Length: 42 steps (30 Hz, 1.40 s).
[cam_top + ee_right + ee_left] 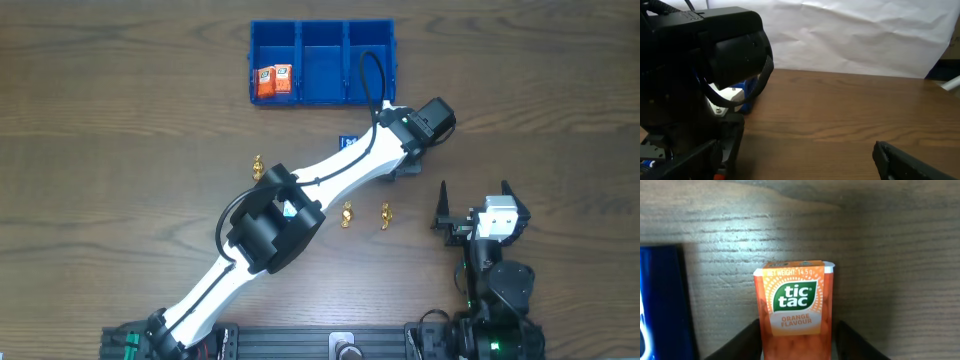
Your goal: Sort Candies Into Trays
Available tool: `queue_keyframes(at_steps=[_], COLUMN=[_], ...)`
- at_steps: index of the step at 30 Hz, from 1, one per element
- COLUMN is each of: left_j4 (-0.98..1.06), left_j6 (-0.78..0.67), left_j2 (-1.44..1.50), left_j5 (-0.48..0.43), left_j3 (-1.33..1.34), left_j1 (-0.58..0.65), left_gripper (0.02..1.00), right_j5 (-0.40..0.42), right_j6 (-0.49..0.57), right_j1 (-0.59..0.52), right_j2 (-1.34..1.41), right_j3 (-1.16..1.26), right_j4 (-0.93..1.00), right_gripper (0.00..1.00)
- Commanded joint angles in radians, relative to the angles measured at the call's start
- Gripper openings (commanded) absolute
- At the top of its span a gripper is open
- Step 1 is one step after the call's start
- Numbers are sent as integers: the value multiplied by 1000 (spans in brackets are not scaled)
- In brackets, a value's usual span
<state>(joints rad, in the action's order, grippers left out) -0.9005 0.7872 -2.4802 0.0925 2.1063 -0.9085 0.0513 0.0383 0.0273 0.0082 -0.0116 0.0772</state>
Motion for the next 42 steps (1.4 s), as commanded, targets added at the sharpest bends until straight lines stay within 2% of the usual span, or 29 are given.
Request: queue_keyframes(at_steps=[1, 5, 11, 14, 21, 23, 27, 32, 42], left_j4=[-4, -17, -105, -146, -173, -173, -175, -177, -200], left_j6=[6, 6, -64, -136, -278, -307, -353, -392, -437], left_j2=[-29, -14, 69, 120, 212, 221, 216, 200, 146], left_j5=[0, 1, 109, 155, 153, 142, 60, -11, -84], left_j3=[21, 56, 167, 220, 260, 260, 258, 246, 228], left_j1=[8, 14, 55, 111, 279, 327, 418, 489, 543], left_gripper=[393, 378, 371, 371, 373, 371, 373, 375, 373], right_j5=[-5, -5, -5, -5, -5, -5, -5, -5, -5], right_j6=[12, 12, 12, 12, 12, 12, 12, 12, 12], right_j1=[-3, -3, -3, -3, -3, -3, -3, -3, -3], right_j2=[-5, -5, -5, -5, -5, -5, -5, -5, -5], right_j3=[4, 4, 4, 4, 4, 4, 4, 4, 4], right_j4=[2, 2, 2, 2, 2, 2, 2, 2, 2], right_gripper=[998, 998, 998, 998, 998, 998, 998, 998, 998])
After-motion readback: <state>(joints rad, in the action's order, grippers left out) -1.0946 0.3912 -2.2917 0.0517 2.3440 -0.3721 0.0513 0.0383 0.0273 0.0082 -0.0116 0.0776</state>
